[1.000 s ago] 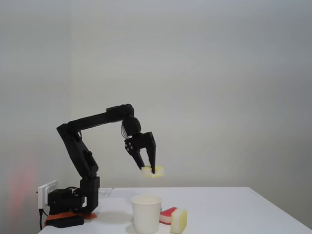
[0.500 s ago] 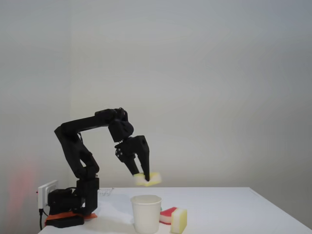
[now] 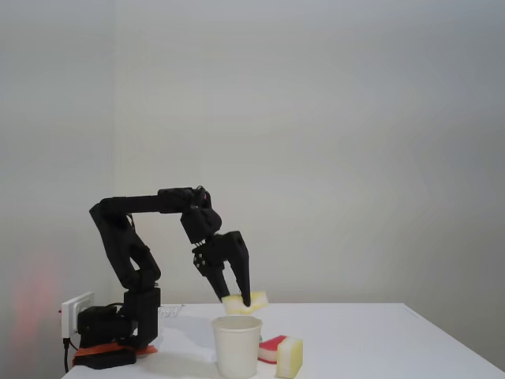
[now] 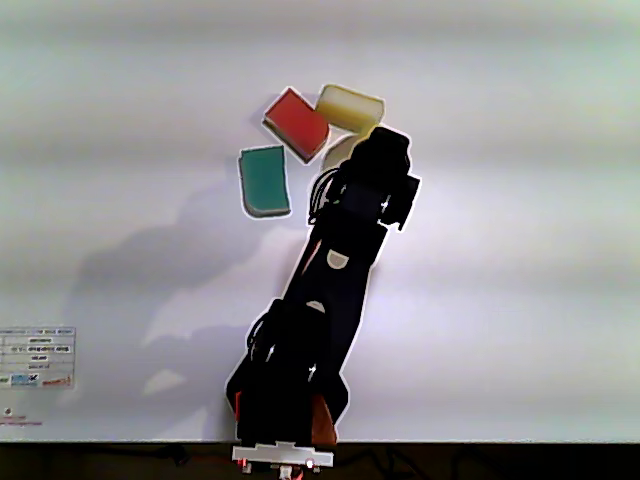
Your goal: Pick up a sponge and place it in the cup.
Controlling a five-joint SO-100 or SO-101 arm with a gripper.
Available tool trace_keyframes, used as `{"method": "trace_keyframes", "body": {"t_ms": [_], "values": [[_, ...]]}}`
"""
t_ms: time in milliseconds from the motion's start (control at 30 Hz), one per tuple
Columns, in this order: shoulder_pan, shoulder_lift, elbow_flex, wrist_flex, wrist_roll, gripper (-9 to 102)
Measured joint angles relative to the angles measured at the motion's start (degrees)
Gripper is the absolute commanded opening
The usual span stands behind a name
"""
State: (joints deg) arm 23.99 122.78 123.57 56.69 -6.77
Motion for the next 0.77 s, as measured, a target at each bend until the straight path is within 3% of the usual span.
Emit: {"method": "trace_keyframes", "body": {"t_ms": [133, 300, 667, 767], "values": [[-0.26, 0.00, 0.88, -0.18, -1.05, 23], [0.18, 0.09, 1.93, -1.23, -2.99, 29], [0.18, 0.70, 2.90, -0.70, -4.13, 28], [-1.23, 1.41, 0.88, 2.64, -3.25, 21]]}}
